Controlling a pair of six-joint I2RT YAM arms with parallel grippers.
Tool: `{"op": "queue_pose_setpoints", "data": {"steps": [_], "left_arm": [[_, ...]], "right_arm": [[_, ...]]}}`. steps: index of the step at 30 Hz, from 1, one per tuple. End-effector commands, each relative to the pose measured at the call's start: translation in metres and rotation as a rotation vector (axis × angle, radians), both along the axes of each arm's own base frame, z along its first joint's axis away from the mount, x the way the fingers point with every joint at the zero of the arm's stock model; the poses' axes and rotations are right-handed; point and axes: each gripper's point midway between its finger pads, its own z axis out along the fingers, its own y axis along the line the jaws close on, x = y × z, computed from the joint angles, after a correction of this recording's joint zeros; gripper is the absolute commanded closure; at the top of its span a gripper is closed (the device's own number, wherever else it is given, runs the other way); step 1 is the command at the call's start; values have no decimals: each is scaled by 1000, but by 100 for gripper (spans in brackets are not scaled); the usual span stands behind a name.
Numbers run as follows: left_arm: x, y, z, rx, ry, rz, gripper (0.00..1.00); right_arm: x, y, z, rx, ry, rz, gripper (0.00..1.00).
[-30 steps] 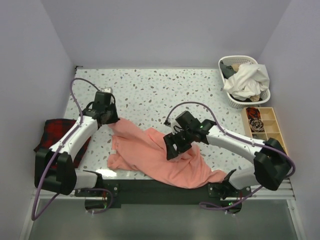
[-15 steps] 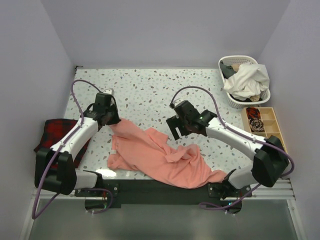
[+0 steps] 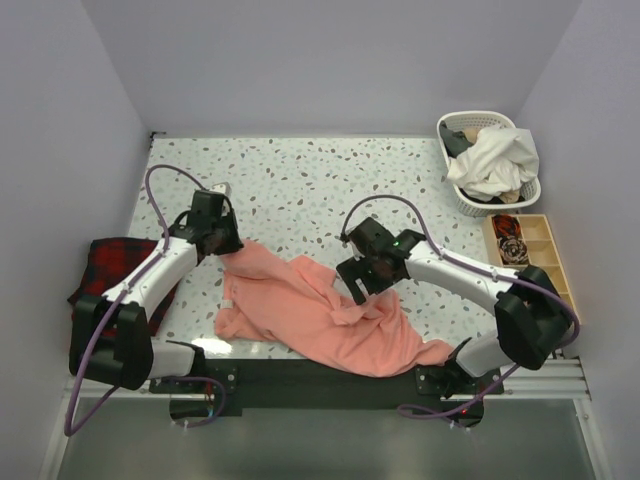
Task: Fold and stack the t-shirts
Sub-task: Flatten out the tshirt
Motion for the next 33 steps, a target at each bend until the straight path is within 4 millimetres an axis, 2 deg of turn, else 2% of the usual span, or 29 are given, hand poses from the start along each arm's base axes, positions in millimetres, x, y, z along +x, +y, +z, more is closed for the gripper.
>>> {"op": "queue_pose_setpoints", "data": {"steps": [1,3,4,6,7,10,11,15,19,21,22,23,24,25,28,29,31,32,33], "left_arm": [[8,-4,6,-28,-36,-4,100],[8,-5,6,-29,-36,-7,100],[8,-6,4,-32,-31,-10,100],[8,-7,4,-35,-27,-15,100],[8,-7,5,-38,-28,-17,100],[7,-7,4,-34,-26,-19,100],[6,-7,2,-35,-21,-18,100],[7,-7,1,-35,-18,-20,100],[7,-9,-3,-40,-7,-27,100],[7,-9,-4,-40,-6,-26,100],[7,-9,-4,-40,-6,-27,100],[7,-9,-4,-41,-4,-25,100],[7,-9,-4,-41,-4,-24,100],[8,-9,-3,-42,-9,-23,100],[9,-10,-3,-51,-15,-15,100],[9,-10,-4,-55,-11,-14,100],[9,-12,-3,-62,-14,-17,100],[9,-12,-3,-63,-14,-20,100],[9,-12,-3,-64,-12,-21,100]], "right_arm": [[-25,-10,6,27,58,-7,18],[-30,-12,5,28,75,-8,25],[-33,-12,6,31,87,-6,36],[-40,-7,8,65,119,0,48],[-46,-8,10,65,143,3,65],[-62,-1,25,137,195,29,94],[-66,-2,29,149,201,27,100],[-103,8,55,277,285,94,100],[-136,4,63,312,356,127,100],[-147,1,62,310,386,120,100],[-140,-5,60,280,338,99,94],[-133,-8,60,264,298,76,84],[-126,-6,61,268,262,58,69],[-111,0,61,279,197,45,54],[-78,17,64,291,88,18,42],[-64,19,54,244,63,-5,43],[-42,29,56,231,3,-16,41],[-34,31,44,186,9,-27,41],[-29,36,46,183,2,-7,40]]}}
